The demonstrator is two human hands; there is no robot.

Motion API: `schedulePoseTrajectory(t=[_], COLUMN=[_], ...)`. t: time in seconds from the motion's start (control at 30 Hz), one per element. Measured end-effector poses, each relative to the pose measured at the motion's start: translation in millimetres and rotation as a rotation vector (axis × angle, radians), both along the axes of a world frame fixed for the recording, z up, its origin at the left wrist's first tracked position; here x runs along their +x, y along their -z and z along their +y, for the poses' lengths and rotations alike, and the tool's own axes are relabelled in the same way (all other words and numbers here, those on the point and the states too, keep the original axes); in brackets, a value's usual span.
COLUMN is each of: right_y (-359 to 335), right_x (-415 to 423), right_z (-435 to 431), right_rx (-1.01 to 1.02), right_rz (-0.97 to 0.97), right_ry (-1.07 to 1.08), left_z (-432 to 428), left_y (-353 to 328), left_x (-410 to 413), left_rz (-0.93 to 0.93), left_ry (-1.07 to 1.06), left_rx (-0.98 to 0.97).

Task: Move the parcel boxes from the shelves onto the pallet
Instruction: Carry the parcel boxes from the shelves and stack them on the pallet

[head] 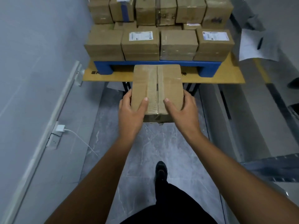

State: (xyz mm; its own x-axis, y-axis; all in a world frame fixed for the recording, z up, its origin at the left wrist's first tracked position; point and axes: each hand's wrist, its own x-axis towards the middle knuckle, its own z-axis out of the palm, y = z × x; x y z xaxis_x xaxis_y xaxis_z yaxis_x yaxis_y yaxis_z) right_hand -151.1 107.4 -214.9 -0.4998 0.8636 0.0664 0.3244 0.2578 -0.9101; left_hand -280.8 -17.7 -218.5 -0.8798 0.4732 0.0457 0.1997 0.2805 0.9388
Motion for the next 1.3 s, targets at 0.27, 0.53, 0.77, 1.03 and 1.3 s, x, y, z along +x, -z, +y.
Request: schedulePoseTrajectory(t=[0.27,0.53,0.77,1.03,1.3], right_y=[-21.9,-35.6,-33.6,-28.1,-13.4], right_x=[-122.2,-242.8,-360.9,-484.4,-525.9], right_z=[75.0,89.2,96.9,108.2,127.4], right_rx=[0.048,0.045,0.053,0.026,0.024], right_rz=[0.021,0.048,0.007,-0.054,-0.131], right_ry=[-0.143,-0.240,-0.203,-0.080,-0.013], left_z=[57.9,63.2,71.9,99.1,127.6], left_y=[-26.3,-44.9,-33.9,-25.3,-1.4], left_x=[-100.5,-210.2,-338.1,-481.1,-531.5], left_rz=[0.041,0.097,0.046,-0.059,-0.147], left_ry=[-0.174,-0.272,-0.210,-0.056,0.038], left_rx=[0.016,0.002,0.019,0.007,-0.035])
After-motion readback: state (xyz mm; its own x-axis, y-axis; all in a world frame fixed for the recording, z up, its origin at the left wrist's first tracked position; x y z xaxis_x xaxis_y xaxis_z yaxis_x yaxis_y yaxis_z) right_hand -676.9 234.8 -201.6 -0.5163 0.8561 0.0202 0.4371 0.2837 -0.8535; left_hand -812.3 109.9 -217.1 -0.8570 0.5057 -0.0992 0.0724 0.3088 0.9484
